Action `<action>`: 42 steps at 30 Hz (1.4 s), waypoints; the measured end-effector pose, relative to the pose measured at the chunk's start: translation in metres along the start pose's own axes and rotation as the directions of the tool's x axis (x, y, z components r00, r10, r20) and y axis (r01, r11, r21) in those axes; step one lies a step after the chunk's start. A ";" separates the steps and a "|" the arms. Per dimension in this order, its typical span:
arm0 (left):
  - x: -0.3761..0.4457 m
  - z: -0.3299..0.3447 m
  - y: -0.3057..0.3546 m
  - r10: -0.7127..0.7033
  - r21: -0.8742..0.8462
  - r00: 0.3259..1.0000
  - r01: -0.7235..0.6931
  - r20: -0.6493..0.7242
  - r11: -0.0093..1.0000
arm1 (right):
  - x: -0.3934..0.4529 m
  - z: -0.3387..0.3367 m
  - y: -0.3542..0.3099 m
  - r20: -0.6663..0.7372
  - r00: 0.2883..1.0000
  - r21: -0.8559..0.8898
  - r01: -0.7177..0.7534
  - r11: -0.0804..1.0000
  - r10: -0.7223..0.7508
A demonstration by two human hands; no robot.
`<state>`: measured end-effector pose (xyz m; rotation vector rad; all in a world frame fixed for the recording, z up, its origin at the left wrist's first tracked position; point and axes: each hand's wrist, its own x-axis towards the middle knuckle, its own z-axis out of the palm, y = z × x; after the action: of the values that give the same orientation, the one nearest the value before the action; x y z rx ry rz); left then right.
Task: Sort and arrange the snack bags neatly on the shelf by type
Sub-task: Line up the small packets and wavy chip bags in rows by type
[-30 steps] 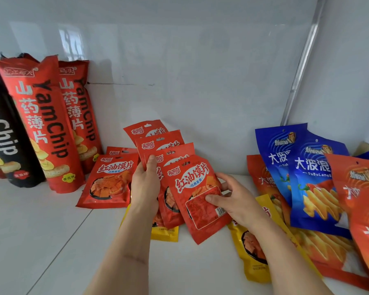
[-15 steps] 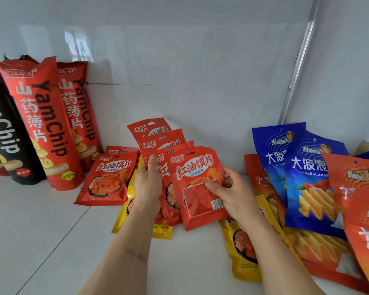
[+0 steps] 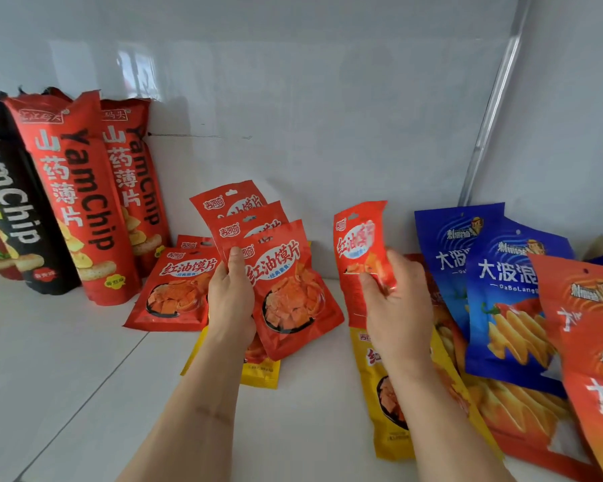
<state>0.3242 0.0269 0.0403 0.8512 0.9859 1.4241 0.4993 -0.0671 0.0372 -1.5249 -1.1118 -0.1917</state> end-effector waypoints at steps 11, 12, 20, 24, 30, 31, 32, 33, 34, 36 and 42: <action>-0.011 0.010 0.001 0.006 -0.013 0.998 -0.005 0.061 1.000 | -0.028 0.031 -0.025 0.498 0.859 -0.204 0.246 0.947 -0.116; -0.010 0.010 -0.001 0.014 0.010 0.998 -0.015 0.060 1.000 | -0.027 0.031 -0.024 0.509 0.854 -0.205 0.239 0.949 -0.105; -0.015 0.013 0.001 -0.016 -0.016 0.996 0.017 0.092 1.000 | -0.018 0.028 -0.001 0.344 0.930 -0.304 -0.024 0.952 0.133; -0.015 0.014 -0.001 -0.026 -0.002 0.996 0.026 0.084 1.000 | -0.012 0.028 0.006 0.356 0.889 -0.341 -0.165 0.925 0.289; -0.025 0.018 0.002 0.004 0.049 0.991 -0.011 0.133 0.999 | -0.015 0.031 0.000 0.433 0.859 -0.341 -0.124 0.932 0.272; -0.027 0.018 0.002 0.014 0.060 0.990 -0.023 0.140 0.998 | -0.016 0.032 -0.001 0.445 0.853 -0.339 -0.120 0.933 0.271; -0.029 0.018 0.002 0.027 0.080 0.989 -0.039 0.148 0.996 | -0.017 0.032 -0.002 0.455 0.848 -0.337 -0.118 0.934 0.272; -0.030 0.018 0.001 0.049 0.108 0.986 -0.067 0.159 0.992 | -0.018 0.033 -0.004 0.466 0.841 -0.336 -0.120 0.934 0.276; -0.031 0.018 0.000 0.076 0.147 0.983 -0.102 0.170 0.984 | -0.019 0.033 -0.004 0.475 0.834 -0.335 -0.125 0.934 0.282; -0.033 0.018 0.000 0.129 0.225 0.970 -0.175 0.204 0.959 | -0.020 0.033 -0.004 0.484 0.826 -0.326 -0.136 0.936 0.288; -0.036 0.019 0.003 0.204 0.319 0.918 -0.317 0.339 0.893 | -0.018 0.031 -0.005 0.457 0.843 -0.267 -0.175 0.948 0.284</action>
<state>0.3435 -0.0069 0.0522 1.4837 0.9423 1.2981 0.4718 -0.0508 0.0191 -1.9561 -1.3168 0.2712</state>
